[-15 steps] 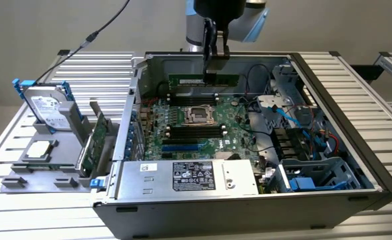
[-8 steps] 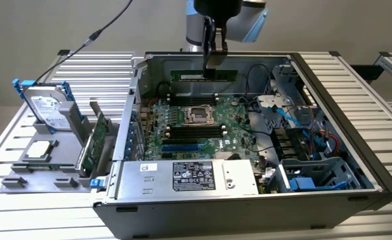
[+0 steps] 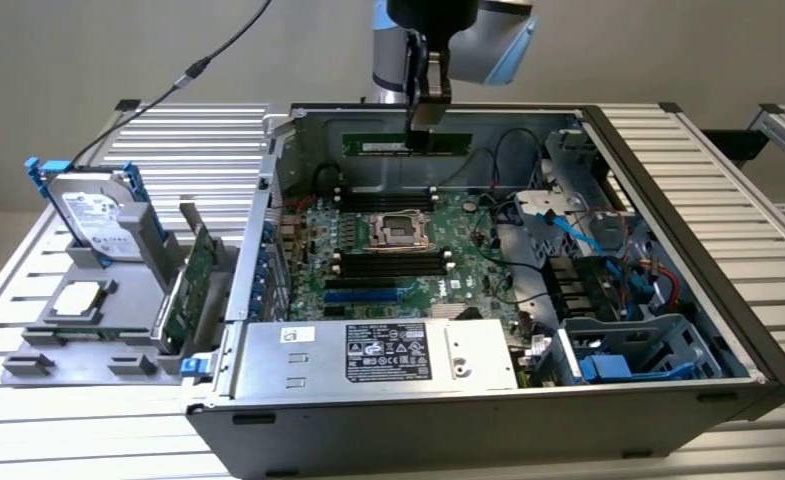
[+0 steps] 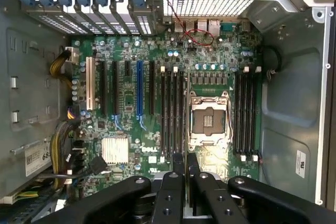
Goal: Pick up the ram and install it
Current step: 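Pick up the ram and move it above insertion slot, then insert the ram into the slot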
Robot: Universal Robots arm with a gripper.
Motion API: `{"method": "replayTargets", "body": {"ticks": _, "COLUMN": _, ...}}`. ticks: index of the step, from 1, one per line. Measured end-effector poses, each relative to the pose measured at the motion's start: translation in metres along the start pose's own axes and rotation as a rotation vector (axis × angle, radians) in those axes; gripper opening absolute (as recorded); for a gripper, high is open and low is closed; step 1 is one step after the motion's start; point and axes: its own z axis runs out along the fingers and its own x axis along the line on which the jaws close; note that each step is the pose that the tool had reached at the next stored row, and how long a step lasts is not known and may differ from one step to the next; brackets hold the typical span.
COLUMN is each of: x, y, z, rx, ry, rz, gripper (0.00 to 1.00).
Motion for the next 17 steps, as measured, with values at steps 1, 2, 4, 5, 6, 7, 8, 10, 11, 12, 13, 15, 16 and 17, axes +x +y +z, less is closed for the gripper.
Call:
{"method": "replayTargets", "body": {"ticks": 1, "x": 0.0, "y": 0.0, "z": 0.0, "rx": 0.0, "ry": 0.0, "rz": 0.0, "gripper": 0.14}}
{"method": "replayTargets", "body": {"ticks": 2, "x": 0.0, "y": 0.0, "z": 0.0, "rx": 0.0, "ry": 0.0, "rz": 0.0, "gripper": 0.14}}
{"method": "replayTargets", "body": {"ticks": 4, "x": 0.0, "y": 0.0, "z": 0.0, "rx": 0.0, "ry": 0.0, "rz": 0.0, "gripper": 0.14}}
{"method": "replayTargets", "body": {"ticks": 5, "x": 0.0, "y": 0.0, "z": 0.0, "rx": 0.0, "ry": 0.0, "rz": 0.0, "gripper": 0.14}}
{"method": "replayTargets", "body": {"ticks": 6, "x": 0.0, "y": 0.0, "z": 0.0, "rx": 0.0, "ry": 0.0, "rz": 0.0, "gripper": 0.14}}
{"method": "replayTargets", "body": {"ticks": 7, "x": 0.0, "y": 0.0, "z": 0.0, "rx": 0.0, "ry": 0.0001, "rz": 0.0, "gripper": 0.14}}
{"method": "replayTargets", "body": {"ticks": 8, "x": 0.0, "y": 0.0, "z": 0.0, "rx": 0.0, "ry": 0.0, "rz": 0.0, "gripper": 0.14}}
{"method": "replayTargets", "body": {"ticks": 10, "x": 0.0, "y": 0.0, "z": 0.0, "rx": 0.0, "ry": 0.0, "rz": 0.0, "gripper": 0.14}}
{"method": "replayTargets", "body": {"ticks": 11, "x": 0.0, "y": 0.0, "z": 0.0, "rx": 0.0, "ry": 0.0001, "rz": 0.0, "gripper": 0.14}}
{"method": "replayTargets", "body": {"ticks": 12, "x": 0.0, "y": 0.0, "z": 0.0, "rx": 0.0, "ry": 0.0, "rz": 0.0, "gripper": 0.14}}
{"method": "replayTargets", "body": {"ticks": 13, "x": 0.0, "y": 0.0, "z": 0.0, "rx": 0.0, "ry": 0.0, "rz": 0.0, "gripper": 0.14}}
{"method": "replayTargets", "body": {"ticks": 15, "x": 0.0, "y": 0.0, "z": 0.0, "rx": 0.0, "ry": 0.0, "rz": 0.0, "gripper": 0.14}}
{"method": "replayTargets", "body": {"ticks": 16, "x": 0.0, "y": 0.0, "z": 0.0, "rx": 0.0, "ry": 0.0, "rz": 0.0, "gripper": 0.14}}
{"method": "replayTargets", "body": {"ticks": 17, "x": 0.0, "y": 0.0, "z": 0.0, "rx": 0.0, "ry": 0.0001, "rz": 0.0, "gripper": 0.14}}
